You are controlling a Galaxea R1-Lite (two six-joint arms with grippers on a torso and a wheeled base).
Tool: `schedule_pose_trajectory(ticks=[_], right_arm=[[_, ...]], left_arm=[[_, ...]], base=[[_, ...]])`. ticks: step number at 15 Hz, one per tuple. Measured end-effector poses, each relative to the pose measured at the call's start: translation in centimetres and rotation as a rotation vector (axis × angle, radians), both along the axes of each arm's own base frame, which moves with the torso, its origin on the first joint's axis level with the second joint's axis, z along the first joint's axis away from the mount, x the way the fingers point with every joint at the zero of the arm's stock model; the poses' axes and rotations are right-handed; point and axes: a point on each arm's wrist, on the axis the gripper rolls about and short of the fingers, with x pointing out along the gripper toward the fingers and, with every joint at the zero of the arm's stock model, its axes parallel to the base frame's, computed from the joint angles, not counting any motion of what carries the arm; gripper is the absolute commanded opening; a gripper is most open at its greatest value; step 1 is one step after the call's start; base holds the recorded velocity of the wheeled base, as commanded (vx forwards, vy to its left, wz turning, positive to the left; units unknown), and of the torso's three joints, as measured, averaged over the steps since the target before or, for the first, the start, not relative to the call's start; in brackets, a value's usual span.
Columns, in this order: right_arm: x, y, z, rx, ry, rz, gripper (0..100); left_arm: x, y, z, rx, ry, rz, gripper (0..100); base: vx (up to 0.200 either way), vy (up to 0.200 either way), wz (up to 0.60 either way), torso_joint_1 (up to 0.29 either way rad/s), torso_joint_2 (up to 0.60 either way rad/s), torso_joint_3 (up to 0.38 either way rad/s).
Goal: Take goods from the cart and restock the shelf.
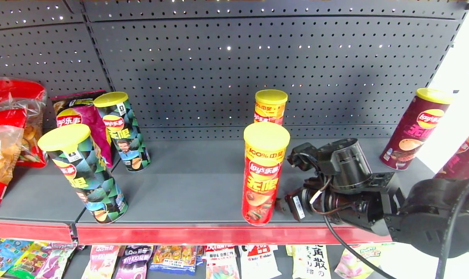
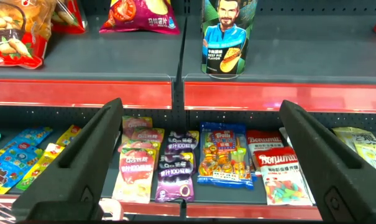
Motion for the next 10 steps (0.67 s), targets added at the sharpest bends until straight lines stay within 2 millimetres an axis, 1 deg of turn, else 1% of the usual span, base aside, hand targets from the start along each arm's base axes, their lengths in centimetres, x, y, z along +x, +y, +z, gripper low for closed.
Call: schedule_pose_trajectory(ticks=[6, 8, 10], right_arm=[[0.2, 0.2, -0.2, 0.0, 0.004, 0.001, 100], [0.0, -0.5, -0.2, -0.002, 0.009, -0.014, 100], [-0.7, -1.5, 0.4, 0.007, -0.001, -0.03, 100]], left_arm=[[0.0, 0.0, 0.0, 0.0, 0.0, 0.0, 100], [0.0, 0.0, 0.0, 0.0, 0.0, 0.0, 100], [0.0, 0.0, 0.0, 0.0, 0.0, 0.0, 100]], base=[[0.0, 0.0, 0.0, 0.0, 0.0, 0.0], [0.0, 0.0, 0.0, 0.0, 0.0, 0.0], [0.0, 0.0, 0.0, 0.0, 0.0, 0.0]])
